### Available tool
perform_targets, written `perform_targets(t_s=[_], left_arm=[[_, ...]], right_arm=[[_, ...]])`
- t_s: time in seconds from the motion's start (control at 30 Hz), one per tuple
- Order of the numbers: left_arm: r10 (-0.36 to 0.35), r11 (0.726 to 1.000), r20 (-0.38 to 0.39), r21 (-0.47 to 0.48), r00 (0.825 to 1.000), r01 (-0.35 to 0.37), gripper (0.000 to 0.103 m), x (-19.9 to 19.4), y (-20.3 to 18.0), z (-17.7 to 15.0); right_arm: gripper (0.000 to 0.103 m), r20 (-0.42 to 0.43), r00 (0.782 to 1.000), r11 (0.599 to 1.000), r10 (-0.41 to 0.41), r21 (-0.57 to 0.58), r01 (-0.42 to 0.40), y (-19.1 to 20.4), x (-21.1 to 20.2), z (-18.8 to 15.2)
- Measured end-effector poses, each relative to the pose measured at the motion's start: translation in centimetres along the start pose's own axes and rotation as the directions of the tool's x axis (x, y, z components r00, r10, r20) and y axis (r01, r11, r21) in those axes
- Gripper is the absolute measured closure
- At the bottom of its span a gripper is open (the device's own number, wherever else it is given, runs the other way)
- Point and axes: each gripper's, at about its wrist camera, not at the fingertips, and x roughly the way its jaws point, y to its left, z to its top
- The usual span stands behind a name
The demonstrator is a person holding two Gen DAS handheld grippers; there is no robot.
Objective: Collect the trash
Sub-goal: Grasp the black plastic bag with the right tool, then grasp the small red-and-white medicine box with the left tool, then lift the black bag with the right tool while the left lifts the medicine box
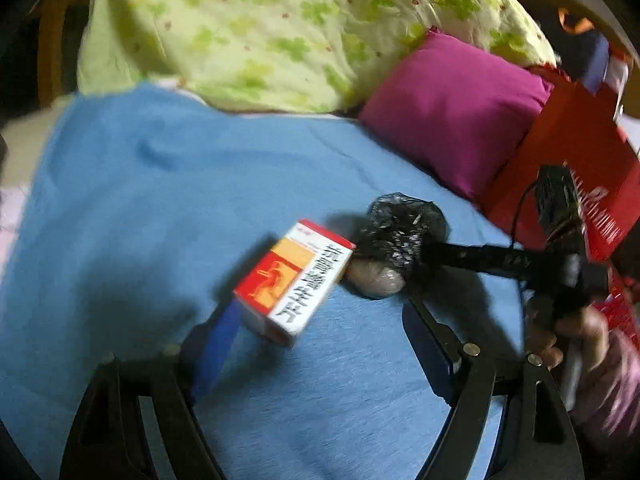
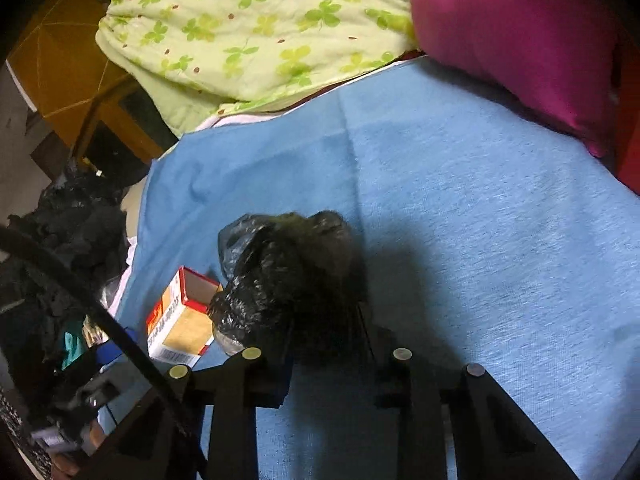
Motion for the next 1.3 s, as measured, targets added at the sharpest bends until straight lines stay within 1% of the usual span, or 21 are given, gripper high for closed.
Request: perform_targets(t_s=[0.07, 0.1, 0.13, 0.17, 0.2, 0.27, 0.37, 0.4, 0.47, 0.53, 0.57, 0.6, 0.7, 0.73, 0.77, 0.83, 0.87, 0.97, 1.1, 1.2, 1.3], left_arm=[[0.06, 0.998, 0.016, 0.016, 0.998, -0.061, 0.02, -0.1, 0.1, 0.2], [0.082, 0.996, 0.022, 0.019, 0.996, -0.083, 0.02, -0.1, 0.1, 0.3], [0.095, 0.995, 0.023, 0.022, 0.995, -0.095, 0.02, 0.1, 0.2, 0.4], [0.098, 0.995, 0.023, 0.027, 0.995, -0.099, 0.02, 0.4, 0.4, 0.6], [0.094, 0.995, 0.024, 0.029, 0.995, -0.094, 0.02, 0.8, 0.4, 0.8], [0.09, 0.995, 0.015, 0.038, 0.996, -0.09, 0.02, 1.5, 0.5, 1.0], [0.114, 0.991, -0.01, 0.078, 0.993, -0.113, 0.02, 2.7, 0.2, 1.0], [0.12, 0.989, -0.017, 0.087, 0.993, -0.118, 0.019, 3.0, 0.1, 0.9], [0.115, 0.989, -0.033, 0.097, 0.993, -0.112, 0.019, 3.8, -0.1, 0.5], [0.118, 0.988, -0.056, 0.102, 0.991, -0.112, 0.02, 4.5, -0.4, 0.2], [0.121, 0.988, -0.064, 0.104, 0.991, -0.114, 0.02, 4.8, -0.4, 0.1], [0.118, 0.989, -0.068, 0.103, 0.991, -0.11, 0.02, 5.0, -0.4, 0.0], [0.113, 0.99, -0.07, 0.092, 0.991, -0.106, 0.02, 5.3, -0.3, -0.1], [0.107, 0.991, -0.067, 0.084, 0.992, -0.101, 0.02, 5.3, -0.3, -0.1], [0.1, 0.993, -0.062, 0.075, 0.993, -0.096, 0.023, 5.2, -0.2, -0.1], [0.101, 0.993, -0.064, 0.064, 0.993, -0.097, 0.033, 5.2, -0.1, 0.0], [0.102, 0.993, -0.067, 0.061, 0.993, -0.098, 0.043, 5.2, 0.0, 0.0], [0.098, 0.995, -0.069, 0.043, 0.993, -0.095, 0.043, 5.1, 0.0, -0.1], [0.072, 0.996, -0.07, 0.065, 0.995, -0.068, 0.043, 4.9, -1.2, -0.3], [0.115, 0.987, -0.076, 0.118, 0.99, -0.105, 0.044, 5.2, -2.7, -0.4], [0.11, 0.986, -0.07, 0.134, 0.991, -0.1, 0.044, 5.0, -3.7, -0.4]], right_arm=[[0.072, -0.003, 0.998, 0.997, 0.069, 0.046, -0.069, -0.4, -0.4, 0.3], [0.064, 0.005, 0.994, 0.992, 0.108, 0.067, -0.109, -0.5, -0.7, 0.4], [0.051, 0.02, 0.991, 0.988, 0.129, 0.085, -0.13, -0.6, -0.9, 0.6], [0.022, 0.054, 0.988, 0.983, 0.143, 0.104, -0.148, -0.8, -1.3, 0.6], [0.019, 0.078, 0.985, 0.98, 0.155, 0.112, -0.163, -0.6, -1.4, 0.6], [0.019, 0.071, 0.979, 0.971, 0.193, 0.129, -0.201, -0.6, -1.0, 1.0], [0.019, 0.045, 0.977, 0.962, 0.209, 0.171, -0.213, -0.7, 0.4, 1.3], [0.019, 0.029, 0.978, 0.961, 0.208, 0.179, -0.21, -0.6, 1.1, 1.4], [0.02, -0.004, 0.985, 0.968, 0.175, 0.183, -0.171, -0.3, 2.4, 1.3], [0.023, -0.007, 0.988, 0.975, 0.152, 0.164, -0.148, 0.2, 3.3, 1.2], [0.034, -0.005, 0.991, 0.981, 0.131, 0.144, -0.129, 0.6, 3.5, 1.2], [0.053, -0.023, 0.993, 0.986, 0.117, 0.12, -0.113, 1.0, 4.0, 1.3], [0.059, -0.017, 0.993, 0.989, 0.118, 0.094, -0.116, 1.2, 4.1, 1.3], [0.06, -0.014, 0.993, 0.99, 0.115, 0.086, -0.114, 1.3, 4.0, 1.3], [0.062, -0.009, 0.994, 0.991, 0.111, 0.077, -0.11, 1.4, 3.8, 1.4], [0.063, 0.007, 0.995, 0.993, 0.102, 0.058, -0.103, 1.5, 3.2, 1.6], [0.063, 0.018, 0.995, 0.994, 0.099, 0.054, -0.099, 1.6, 2.8, 1.7], [0.063, 0.05, 0.993, 0.992, 0.108, 0.059, -0.111, 1.2, 1.2, 1.9], [0.063, 0.116, 0.991, 0.997, 0.063, 0.026, -0.066, 1.2, -1.1, 2.2], [0.063, 0.135, 0.989, 0.997, 0.065, 0.034, -0.07, 0.7, -2.1, 2.4], [0.063, 0.157, 0.987, 0.999, 0.033, 0.02, -0.037, 0.7, -2.7, 2.6]])
